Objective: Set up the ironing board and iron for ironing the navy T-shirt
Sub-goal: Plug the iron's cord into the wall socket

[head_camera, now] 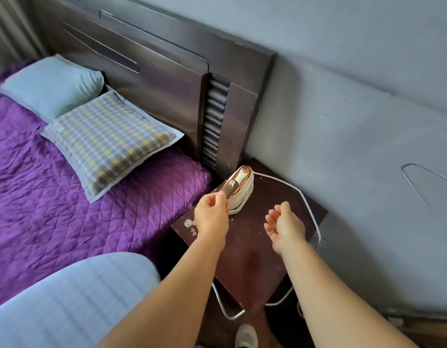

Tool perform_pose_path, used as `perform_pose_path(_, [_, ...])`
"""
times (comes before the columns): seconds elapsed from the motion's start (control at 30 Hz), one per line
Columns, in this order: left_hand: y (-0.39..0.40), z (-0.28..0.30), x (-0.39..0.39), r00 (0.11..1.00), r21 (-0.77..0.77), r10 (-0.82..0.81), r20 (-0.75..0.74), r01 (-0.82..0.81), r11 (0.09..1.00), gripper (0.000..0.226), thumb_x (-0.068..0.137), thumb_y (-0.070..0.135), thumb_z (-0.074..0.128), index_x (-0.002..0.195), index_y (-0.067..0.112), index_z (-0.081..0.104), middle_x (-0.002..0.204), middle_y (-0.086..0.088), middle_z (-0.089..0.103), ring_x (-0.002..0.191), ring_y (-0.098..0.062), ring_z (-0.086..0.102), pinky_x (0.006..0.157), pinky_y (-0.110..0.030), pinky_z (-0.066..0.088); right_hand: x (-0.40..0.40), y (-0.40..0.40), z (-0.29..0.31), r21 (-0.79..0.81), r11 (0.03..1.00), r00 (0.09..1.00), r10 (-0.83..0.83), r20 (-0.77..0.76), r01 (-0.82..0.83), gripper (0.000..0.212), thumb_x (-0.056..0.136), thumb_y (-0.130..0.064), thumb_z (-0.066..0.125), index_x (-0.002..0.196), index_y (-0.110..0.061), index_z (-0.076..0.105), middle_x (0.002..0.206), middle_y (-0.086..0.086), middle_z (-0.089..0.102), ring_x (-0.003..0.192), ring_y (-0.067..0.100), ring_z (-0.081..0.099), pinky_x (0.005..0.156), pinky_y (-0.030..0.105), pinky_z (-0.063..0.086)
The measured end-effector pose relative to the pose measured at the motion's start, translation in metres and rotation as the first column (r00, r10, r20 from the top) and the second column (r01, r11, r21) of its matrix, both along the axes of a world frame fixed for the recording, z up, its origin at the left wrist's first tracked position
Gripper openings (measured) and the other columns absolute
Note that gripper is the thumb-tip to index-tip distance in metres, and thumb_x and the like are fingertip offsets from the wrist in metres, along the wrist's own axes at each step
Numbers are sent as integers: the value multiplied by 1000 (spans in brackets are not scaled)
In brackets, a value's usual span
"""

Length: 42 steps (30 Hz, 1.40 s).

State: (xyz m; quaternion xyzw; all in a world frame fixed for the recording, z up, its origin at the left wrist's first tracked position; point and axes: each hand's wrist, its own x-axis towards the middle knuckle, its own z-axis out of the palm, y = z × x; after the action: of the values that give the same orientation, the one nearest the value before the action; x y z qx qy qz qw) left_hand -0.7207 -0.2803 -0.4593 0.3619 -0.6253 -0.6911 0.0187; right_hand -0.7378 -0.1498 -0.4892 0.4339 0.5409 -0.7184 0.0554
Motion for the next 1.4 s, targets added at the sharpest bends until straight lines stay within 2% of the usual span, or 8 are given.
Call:
perform_pose_path(0.27, [-12, -25, -101, 998, -232, -46, 46, 56, 971, 14, 88, 32, 54, 91, 22, 65, 96, 2, 70, 91, -16, 65, 86, -38, 54, -128, -1, -41, 220, 965, 989, 147, 8, -145, 15, 90, -27, 51, 85, -19, 62, 75, -3, 62, 66, 10, 56, 63, 25, 48])
perform_pose_path(0.4, [-22, -49, -143, 993, -278, -34, 116, 66, 958, 23, 90, 32, 51, 100, 18, 66, 97, 1, 70, 85, -14, 62, 72, -29, 46, -193, -1, -78, 424, 848, 941, 336, 33, -318, 19, 88, -22, 55, 103, -19, 67, 94, 0, 64, 80, 18, 56, 67, 29, 44])
perform_pose_path(0.6, [-24, -80, -174, 991, -245, -23, 131, 55, 968, 21, 90, 30, 51, 100, 20, 66, 95, 3, 70, 86, -12, 62, 77, -29, 51, -254, 13, -146, 627, 343, 674, 609, 418, -700, 34, 87, -25, 58, 121, -28, 62, 126, 5, 62, 116, 28, 56, 94, 35, 47])
perform_pose_path(0.77, [-19, -86, -179, 991, -201, -36, 133, 62, 978, 11, 93, 24, 52, 90, 27, 62, 88, 7, 69, 84, -11, 62, 89, -37, 54, -262, 21, -178, 785, -77, 610, 586, 534, -615, 26, 88, -27, 55, 112, -26, 66, 119, 12, 62, 113, 34, 53, 93, 37, 41])
perform_pose_path(0.83, [-18, -81, -178, 992, -204, -35, 117, 58, 977, 13, 94, 22, 51, 89, 27, 62, 88, 7, 69, 87, -11, 63, 91, -36, 53, -260, 23, -177, 806, -36, 636, 593, 494, -591, 24, 88, -26, 57, 110, -22, 66, 116, 12, 65, 111, 34, 56, 91, 37, 43])
perform_pose_path(1.07, [25, -34, -163, 998, -56, -49, -48, 47, 997, 9, 88, 17, 59, 90, 23, 65, 89, 2, 70, 84, -12, 65, 80, -30, 53, -206, 42, -109, 800, 523, 916, 392, 81, -294, 15, 85, -21, 60, 96, -14, 67, 93, 7, 69, 85, 30, 59, 70, 30, 40])
perform_pose_path(1.3, [90, -26, -94, 920, 61, -393, 3, 392, 918, 26, 90, 21, 57, 114, 20, 64, 112, -1, 69, 106, -16, 63, 99, -35, 50, -83, 57, -59, 730, 679, 973, 212, -89, -81, 8, 81, -19, 65, 88, -20, 68, 75, -9, 61, 76, 14, 55, 69, 24, 37])
perform_pose_path(1.4, [107, -29, -49, 871, 74, -491, 4, 489, 869, 22, 90, 18, 54, 105, 26, 68, 96, 5, 70, 89, -10, 63, 83, -24, 51, -29, 65, -54, 712, 700, 984, 159, -85, -51, 7, 81, -20, 65, 87, -21, 68, 72, -10, 62, 72, 12, 56, 60, 15, 38])
